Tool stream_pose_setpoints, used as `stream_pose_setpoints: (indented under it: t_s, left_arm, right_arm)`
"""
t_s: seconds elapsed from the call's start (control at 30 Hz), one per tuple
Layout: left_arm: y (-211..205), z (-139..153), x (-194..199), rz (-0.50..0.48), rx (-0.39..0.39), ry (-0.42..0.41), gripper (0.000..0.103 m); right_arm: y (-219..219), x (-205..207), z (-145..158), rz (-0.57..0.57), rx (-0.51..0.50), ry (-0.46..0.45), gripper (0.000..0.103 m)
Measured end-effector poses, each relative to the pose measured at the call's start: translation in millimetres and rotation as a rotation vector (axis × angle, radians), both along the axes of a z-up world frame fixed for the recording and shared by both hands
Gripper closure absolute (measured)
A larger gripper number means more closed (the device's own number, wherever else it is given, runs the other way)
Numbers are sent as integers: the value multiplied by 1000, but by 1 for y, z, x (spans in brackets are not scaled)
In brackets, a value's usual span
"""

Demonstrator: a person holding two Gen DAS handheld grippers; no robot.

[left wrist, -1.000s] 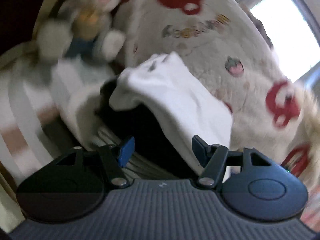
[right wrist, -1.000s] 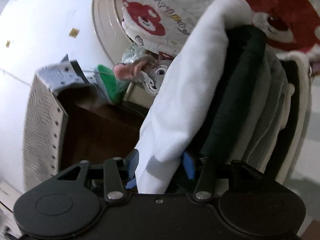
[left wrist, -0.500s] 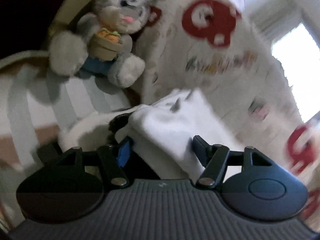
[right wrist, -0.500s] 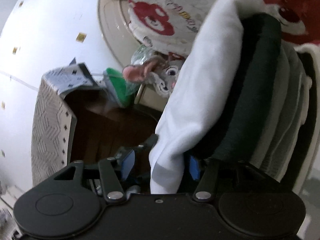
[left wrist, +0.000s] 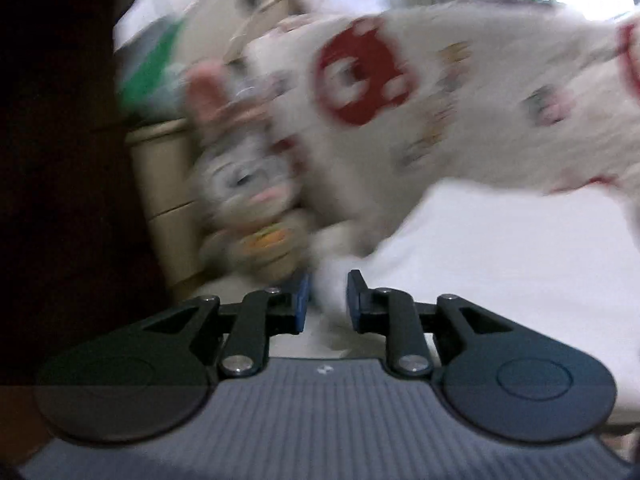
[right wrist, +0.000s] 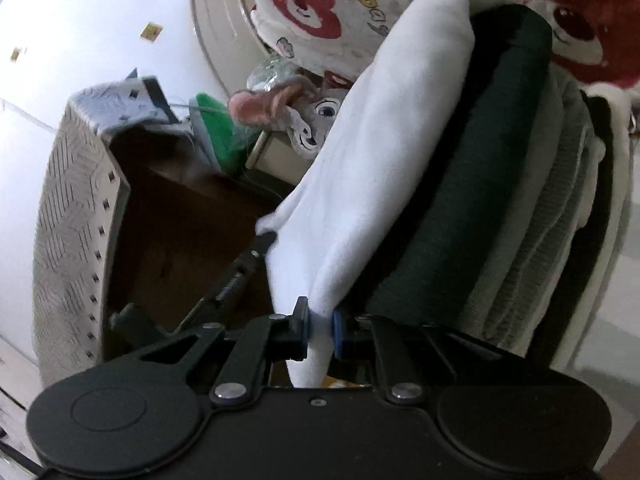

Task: Fold clothes
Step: 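Lower the shirt onto the stack of folded clothes and open both grippers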

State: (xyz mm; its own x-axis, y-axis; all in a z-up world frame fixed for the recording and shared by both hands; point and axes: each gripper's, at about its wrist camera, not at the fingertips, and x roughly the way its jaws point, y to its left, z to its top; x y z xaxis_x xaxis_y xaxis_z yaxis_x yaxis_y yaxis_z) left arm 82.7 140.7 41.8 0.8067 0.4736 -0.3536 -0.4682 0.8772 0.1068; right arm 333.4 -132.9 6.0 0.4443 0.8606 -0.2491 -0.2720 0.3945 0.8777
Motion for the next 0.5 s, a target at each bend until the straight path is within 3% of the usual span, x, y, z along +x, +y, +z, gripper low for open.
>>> stream_pose_setpoints:
  t_s: [0.03, 0.1, 0.17, 0.2, 0.27, 0.33, 0.37, 0.4, 0.47, 0.5]
  left_arm:
    - [-2, 1, -6, 36, 41, -9, 79]
    - [-13, 12, -15, -12, 99, -55, 71]
    - [-31, 27, -14, -145, 138, -88, 48]
    - [-40, 33, -8, -250, 135, -69, 46]
    - [-56, 39, 12, -452, 101, 43, 45]
    - [-65, 29, 31, -555, 48, 160, 46]
    - [-68, 21, 34, -571, 43, 185, 46]
    - [-69, 14, 35, -585, 41, 201, 46]
    - [-67, 8, 28, -581, 37, 155, 46]
    - [-63, 6, 28, -574, 12, 142, 46]
  right_arm:
    - [-1, -1, -1, -2, 1, 5, 88]
    - [-2, -2, -2, -2, -11, -4, 88]
    - [-1, 4, -3, 3, -5, 2, 88]
    - [-1, 6, -3, 7, -3, 1, 88]
    - [1, 4, -4, 22, -9, -20, 88]
    - [0, 3, -3, 41, -13, -26, 84]
    - [-1, 3, -3, 55, -12, -24, 82]
    - [-6, 3, -2, 56, -9, -24, 72]
    - [-31, 7, 8, -9, 8, -32, 66]
    - [-44, 9, 12, -42, 17, -37, 58]
